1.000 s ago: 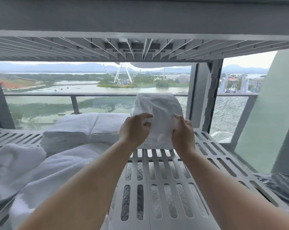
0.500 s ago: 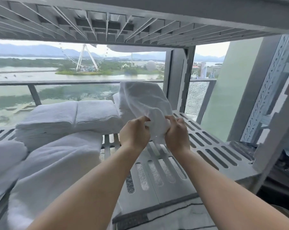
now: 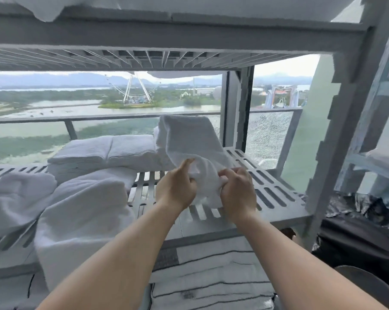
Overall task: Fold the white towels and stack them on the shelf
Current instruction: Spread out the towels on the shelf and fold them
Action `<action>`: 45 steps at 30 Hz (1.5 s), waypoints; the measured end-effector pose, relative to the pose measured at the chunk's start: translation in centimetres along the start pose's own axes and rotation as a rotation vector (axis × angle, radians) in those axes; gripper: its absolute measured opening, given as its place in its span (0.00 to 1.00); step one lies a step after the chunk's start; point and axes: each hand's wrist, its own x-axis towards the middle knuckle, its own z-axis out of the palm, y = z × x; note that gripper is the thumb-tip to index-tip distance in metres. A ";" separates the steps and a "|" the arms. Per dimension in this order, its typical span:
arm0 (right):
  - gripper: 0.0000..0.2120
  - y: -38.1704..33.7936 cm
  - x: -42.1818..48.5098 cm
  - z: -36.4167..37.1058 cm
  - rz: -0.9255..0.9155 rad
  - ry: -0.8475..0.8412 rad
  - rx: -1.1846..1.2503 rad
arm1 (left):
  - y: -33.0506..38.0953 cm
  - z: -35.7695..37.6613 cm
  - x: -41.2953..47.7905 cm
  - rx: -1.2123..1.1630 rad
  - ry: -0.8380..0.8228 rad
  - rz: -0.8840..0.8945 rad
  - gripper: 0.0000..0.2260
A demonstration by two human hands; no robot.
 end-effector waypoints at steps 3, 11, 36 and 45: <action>0.15 1.4 -1.5 -1.4 0.006 -0.015 -0.010 | 2.0 0.8 -2.3 -0.004 -0.038 -0.057 0.27; 0.14 3.9 -3.2 -5.6 0.036 -0.038 0.055 | 5.5 1.3 -5.0 0.146 0.100 -0.023 0.13; 0.11 -12.5 -8.6 3.0 -0.400 -0.216 0.142 | -9.3 -11.6 -8.8 0.384 0.107 -0.140 0.12; 0.11 -22.6 -9.4 6.4 -0.449 -0.161 0.179 | -20.1 -17.8 -9.7 0.309 0.080 -0.201 0.12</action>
